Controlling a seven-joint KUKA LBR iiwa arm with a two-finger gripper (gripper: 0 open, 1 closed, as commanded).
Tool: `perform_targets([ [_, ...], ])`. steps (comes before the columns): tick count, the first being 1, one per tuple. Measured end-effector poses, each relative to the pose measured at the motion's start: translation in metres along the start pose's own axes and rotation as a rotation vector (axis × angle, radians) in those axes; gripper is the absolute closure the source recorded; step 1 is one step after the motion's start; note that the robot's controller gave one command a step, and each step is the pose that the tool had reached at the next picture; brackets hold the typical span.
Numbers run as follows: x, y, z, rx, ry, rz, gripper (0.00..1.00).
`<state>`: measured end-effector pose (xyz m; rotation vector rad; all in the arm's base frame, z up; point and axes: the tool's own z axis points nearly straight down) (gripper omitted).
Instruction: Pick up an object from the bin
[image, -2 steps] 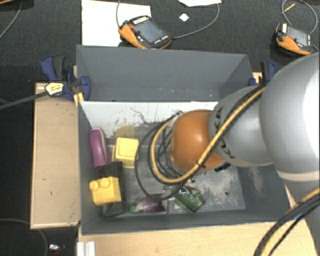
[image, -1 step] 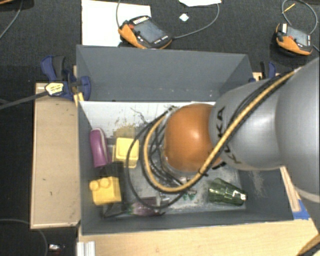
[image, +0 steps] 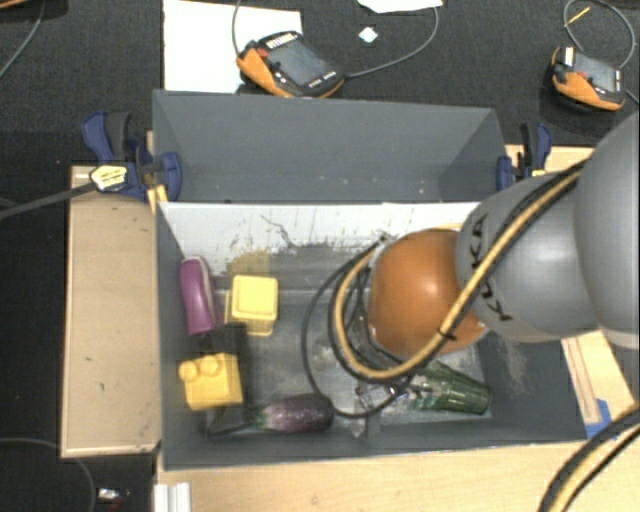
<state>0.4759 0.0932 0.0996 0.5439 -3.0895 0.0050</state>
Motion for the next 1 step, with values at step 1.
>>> perform_targets([
  [1, -0.0478, 0.1005, 0.022, 0.028, 0.0, -0.014, 0.0],
])
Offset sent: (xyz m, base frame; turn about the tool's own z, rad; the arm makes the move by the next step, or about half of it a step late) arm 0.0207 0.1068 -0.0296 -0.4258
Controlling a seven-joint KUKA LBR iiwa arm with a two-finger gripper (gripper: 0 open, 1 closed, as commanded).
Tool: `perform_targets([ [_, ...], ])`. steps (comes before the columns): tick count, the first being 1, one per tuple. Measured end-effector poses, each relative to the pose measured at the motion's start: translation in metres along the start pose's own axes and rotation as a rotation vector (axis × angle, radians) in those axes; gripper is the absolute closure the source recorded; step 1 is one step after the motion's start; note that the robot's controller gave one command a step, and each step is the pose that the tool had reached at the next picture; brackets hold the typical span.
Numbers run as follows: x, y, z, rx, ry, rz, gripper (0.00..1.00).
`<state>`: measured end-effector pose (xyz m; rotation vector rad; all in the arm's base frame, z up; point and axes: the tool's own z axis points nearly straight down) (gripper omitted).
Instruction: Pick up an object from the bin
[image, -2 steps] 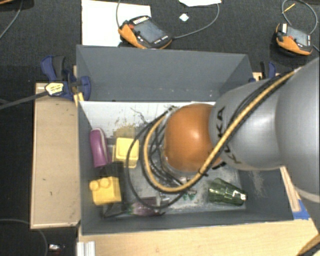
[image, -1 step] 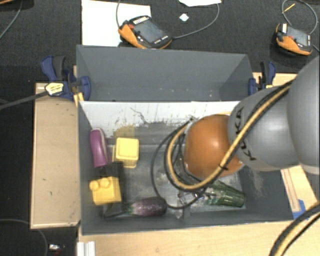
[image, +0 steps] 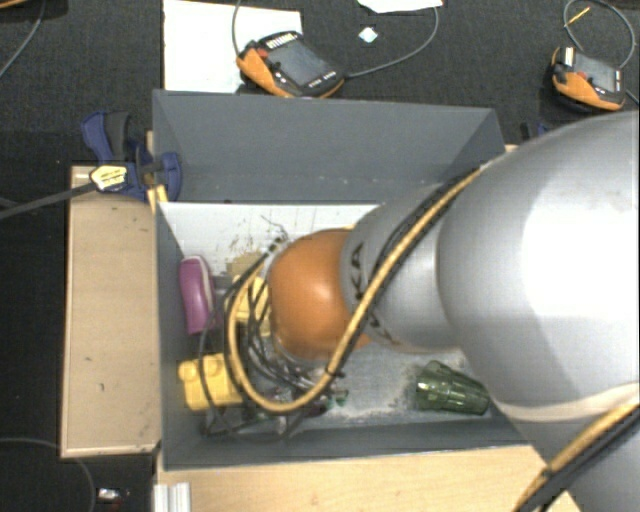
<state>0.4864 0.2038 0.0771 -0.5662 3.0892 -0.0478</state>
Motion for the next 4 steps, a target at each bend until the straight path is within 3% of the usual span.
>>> perform_targets([
  [1, -0.001, 0.004, 0.0, -0.01, -0.008, -0.006, 1.0],
  [4, 0.0, 0.003, -0.013, -0.009, -0.009, -0.004, 1.0],
])
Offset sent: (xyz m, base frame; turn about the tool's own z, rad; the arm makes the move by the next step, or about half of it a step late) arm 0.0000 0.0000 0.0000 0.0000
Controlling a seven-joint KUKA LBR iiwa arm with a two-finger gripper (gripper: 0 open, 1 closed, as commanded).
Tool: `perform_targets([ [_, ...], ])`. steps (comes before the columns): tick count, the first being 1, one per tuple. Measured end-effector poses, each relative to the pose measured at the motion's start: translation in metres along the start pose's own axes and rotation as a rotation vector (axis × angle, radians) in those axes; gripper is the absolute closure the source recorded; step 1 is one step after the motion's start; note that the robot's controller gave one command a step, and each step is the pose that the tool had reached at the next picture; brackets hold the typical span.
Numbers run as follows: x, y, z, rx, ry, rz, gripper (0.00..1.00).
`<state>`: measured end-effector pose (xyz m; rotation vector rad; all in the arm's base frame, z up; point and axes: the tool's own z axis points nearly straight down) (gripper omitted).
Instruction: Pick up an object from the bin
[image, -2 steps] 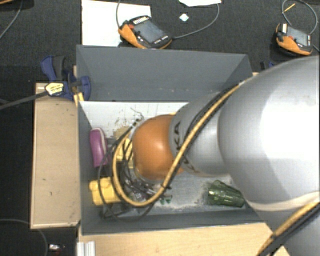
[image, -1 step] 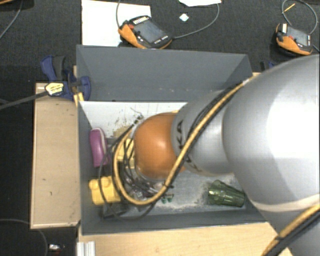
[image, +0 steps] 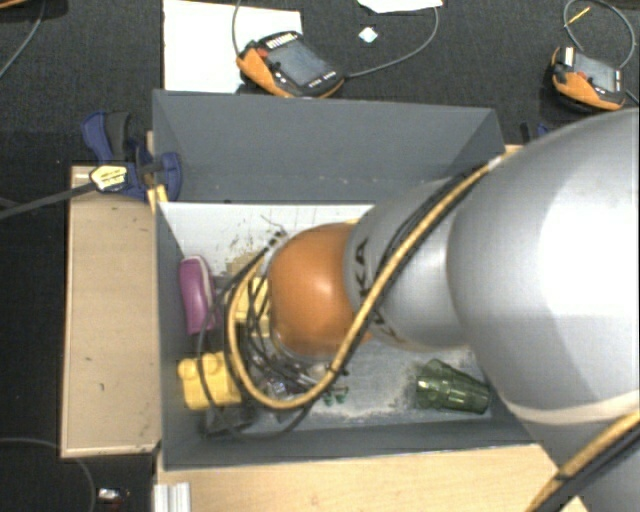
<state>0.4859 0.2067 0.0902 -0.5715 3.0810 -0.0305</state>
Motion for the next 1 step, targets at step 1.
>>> perform_targets([
  [1, 0.0016, -0.0014, -0.0259, 0.001, 0.006, 0.003, 1.0],
])
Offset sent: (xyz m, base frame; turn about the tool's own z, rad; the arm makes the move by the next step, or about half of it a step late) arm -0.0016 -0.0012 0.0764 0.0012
